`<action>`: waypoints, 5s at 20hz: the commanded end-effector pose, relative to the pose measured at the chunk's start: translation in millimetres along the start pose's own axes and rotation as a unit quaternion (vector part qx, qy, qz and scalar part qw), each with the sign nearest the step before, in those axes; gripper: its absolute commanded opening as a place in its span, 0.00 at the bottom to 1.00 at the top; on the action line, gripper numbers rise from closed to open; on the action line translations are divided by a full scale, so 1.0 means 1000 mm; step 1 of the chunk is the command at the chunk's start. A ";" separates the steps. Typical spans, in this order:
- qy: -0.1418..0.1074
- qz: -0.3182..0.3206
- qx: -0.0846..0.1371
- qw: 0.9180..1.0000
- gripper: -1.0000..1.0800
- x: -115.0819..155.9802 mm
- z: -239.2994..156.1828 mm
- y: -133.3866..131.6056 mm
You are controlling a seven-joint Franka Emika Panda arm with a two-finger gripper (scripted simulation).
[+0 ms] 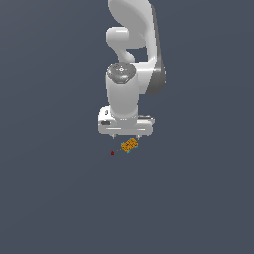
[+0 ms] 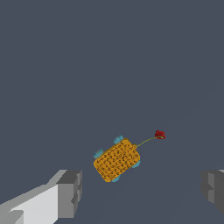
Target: Pick up the object and move it to a goal position.
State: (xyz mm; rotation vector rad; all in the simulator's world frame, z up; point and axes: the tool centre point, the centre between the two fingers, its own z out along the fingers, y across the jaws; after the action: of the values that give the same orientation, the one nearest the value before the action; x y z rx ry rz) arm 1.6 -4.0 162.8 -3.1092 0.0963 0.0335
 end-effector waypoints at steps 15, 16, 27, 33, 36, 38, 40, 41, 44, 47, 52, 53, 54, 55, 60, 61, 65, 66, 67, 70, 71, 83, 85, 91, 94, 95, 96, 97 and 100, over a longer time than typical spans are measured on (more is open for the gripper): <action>0.030 -0.005 -0.005 1.000 0.96 0.017 -0.021 0.005; 0.030 -0.002 -0.004 1.000 0.96 0.017 -0.020 0.005; 0.026 0.078 -0.001 0.997 0.96 0.011 0.002 0.004; 0.022 0.154 0.001 0.988 0.96 0.004 0.023 0.003; 0.021 0.196 0.001 0.980 0.96 0.001 0.034 0.004; 0.019 0.224 0.001 0.974 0.96 -0.002 0.041 0.004; 0.018 0.251 0.000 0.968 0.96 -0.005 0.048 0.004; 0.018 0.265 0.000 0.964 0.96 -0.006 0.051 0.005; 0.017 0.305 -0.001 0.952 0.96 -0.010 0.062 0.006; 0.016 0.345 -0.002 0.939 0.96 -0.015 0.071 0.007; 0.016 0.397 -0.005 0.918 0.96 -0.021 0.084 0.009; 0.016 0.405 -0.005 0.914 0.96 -0.022 0.086 0.009; 0.016 0.412 -0.006 0.911 0.96 -0.023 0.088 0.010; 0.016 0.419 -0.006 0.908 0.96 -0.023 0.090 0.010; 0.017 0.444 -0.008 0.896 0.96 -0.027 0.096 0.011; 0.017 0.447 -0.008 0.895 0.96 -0.027 0.097 0.011; 0.017 0.452 -0.008 0.892 0.96 -0.028 0.098 0.012; 0.017 0.450 -0.008 0.893 0.96 -0.027 0.097 0.011; 0.017 0.450 -0.008 0.893 0.96 -0.027 0.098 0.011; 0.017 0.450 -0.008 0.893 0.96 -0.028 0.103 0.012; 0.017 0.450 -0.008 0.893 0.96 -0.028 0.106 0.012; 0.017 0.452 -0.008 0.892 0.96 -0.027 0.148 0.013; 0.017 0.452 -0.008 0.892 0.00 -0.027 0.148 0.013; 0.017 0.452 -0.008 0.892 0.00 -0.027 0.148 0.013; 0.017 0.452 -0.008 0.892 0.00 -0.027 0.148 0.013; 0.017 0.452 -0.008 0.892 0.00 -0.026 0.147 0.013; 0.017 0.452 -0.008 0.892 0.00 -0.026 0.147 0.013; 0.017 0.452 -0.008 0.892 0.00 -0.027 0.146 0.012; 0.017 0.452 -0.008 0.892 0.00 -0.028 0.141 0.010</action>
State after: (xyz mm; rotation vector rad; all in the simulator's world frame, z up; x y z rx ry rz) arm -29.7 -9.3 19.1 -2.7570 1.5060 0.0010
